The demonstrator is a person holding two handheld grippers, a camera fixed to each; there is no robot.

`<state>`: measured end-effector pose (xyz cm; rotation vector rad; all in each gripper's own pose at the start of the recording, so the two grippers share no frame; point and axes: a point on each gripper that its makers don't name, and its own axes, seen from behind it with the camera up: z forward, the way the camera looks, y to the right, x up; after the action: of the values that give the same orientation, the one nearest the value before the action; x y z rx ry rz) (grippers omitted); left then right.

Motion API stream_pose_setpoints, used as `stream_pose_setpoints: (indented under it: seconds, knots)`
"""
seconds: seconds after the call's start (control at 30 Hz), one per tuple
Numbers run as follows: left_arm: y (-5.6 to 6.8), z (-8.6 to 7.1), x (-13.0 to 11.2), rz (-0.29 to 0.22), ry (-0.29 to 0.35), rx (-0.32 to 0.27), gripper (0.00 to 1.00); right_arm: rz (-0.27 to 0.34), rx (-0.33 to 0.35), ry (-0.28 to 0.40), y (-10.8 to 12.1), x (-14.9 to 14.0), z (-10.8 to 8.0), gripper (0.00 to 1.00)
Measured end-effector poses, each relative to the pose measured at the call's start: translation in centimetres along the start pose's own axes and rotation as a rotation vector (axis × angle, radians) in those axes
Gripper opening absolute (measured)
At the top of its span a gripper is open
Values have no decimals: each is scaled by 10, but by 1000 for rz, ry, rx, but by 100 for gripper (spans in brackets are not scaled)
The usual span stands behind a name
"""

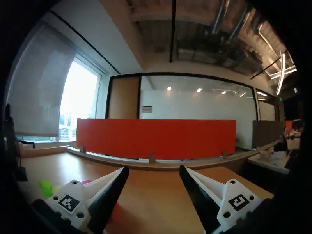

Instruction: Pour water

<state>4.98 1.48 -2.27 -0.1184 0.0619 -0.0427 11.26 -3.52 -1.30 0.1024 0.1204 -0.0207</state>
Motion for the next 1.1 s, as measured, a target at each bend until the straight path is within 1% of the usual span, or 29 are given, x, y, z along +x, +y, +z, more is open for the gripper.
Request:
stream_pose_setpoints:
  seconds: [0.17, 0.27, 0.5, 0.6, 0.77, 0.9, 1.1]
  knots:
    - [4, 1, -4, -9, 13, 15, 86, 3, -65, 18, 9, -6, -2, 100]
    - [5, 2, -5, -19, 22, 26, 86, 13, -88, 27, 10, -9, -5, 100]
    - [7, 2, -7, -20, 41, 50, 86, 35, -102, 16, 9, -24, -9, 100]
    - [8, 2, -9, -21, 43, 59, 86, 31, -108, 5, 9, -32, -10, 100]
    - [5, 3, -10, -28, 56, 81, 86, 24, -116, -20, 9, -43, -12, 100]
    - [3, 5, -12, -15, 63, 99, 86, 28, -120, -34, 10, -48, -12, 100]
    - [2, 9, -16, 14, 59, 131, 86, 40, -135, -43, 16, -46, -13, 100]
